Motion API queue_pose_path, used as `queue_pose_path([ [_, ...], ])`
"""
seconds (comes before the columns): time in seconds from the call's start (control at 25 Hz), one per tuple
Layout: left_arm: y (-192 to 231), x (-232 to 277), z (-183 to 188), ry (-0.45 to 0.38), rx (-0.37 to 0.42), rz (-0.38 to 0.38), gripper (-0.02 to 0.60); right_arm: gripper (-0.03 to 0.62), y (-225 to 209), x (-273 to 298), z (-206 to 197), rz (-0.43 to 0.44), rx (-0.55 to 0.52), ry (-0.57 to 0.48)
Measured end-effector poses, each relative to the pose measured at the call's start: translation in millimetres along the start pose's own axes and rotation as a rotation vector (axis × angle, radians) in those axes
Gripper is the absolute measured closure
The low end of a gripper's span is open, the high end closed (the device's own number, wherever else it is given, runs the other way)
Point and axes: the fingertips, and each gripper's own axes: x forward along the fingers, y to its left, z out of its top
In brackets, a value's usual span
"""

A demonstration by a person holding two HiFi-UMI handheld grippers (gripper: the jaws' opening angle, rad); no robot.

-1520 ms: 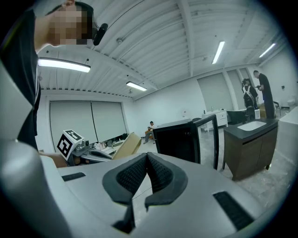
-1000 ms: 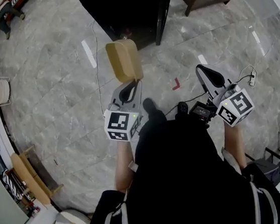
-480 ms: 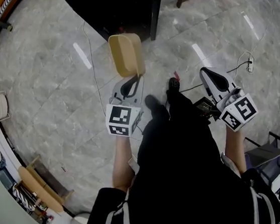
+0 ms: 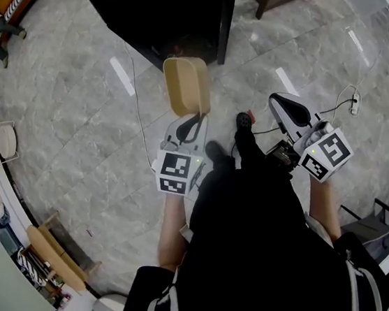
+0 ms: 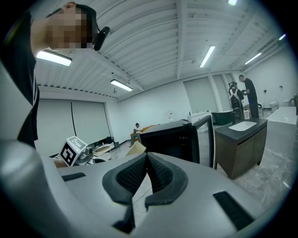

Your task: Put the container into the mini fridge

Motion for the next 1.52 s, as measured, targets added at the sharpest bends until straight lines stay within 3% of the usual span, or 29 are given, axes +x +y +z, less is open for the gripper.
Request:
queue_pose_path([
  [0.36, -1, 58, 23, 0.075, -0.018, 0.104, 0.535, 0.576, -62, 15, 28, 0.131, -0.004, -0.032],
  [0.72, -19, 116, 38, 0.135, -0.041, 0.188, 0.535, 0.576, -101, 13, 27, 0.265, 0.003, 0.019],
  [1.2, 15, 150, 33, 0.234, 0.03, 0.219, 0.535, 0.576, -132, 36, 15, 0.232, 0.079, 0.038],
  [1.52, 69, 184, 23, 0.304, 0.078, 0.178, 0.535, 0.576, -143, 74, 35, 0.147, 0.062, 0.035],
])
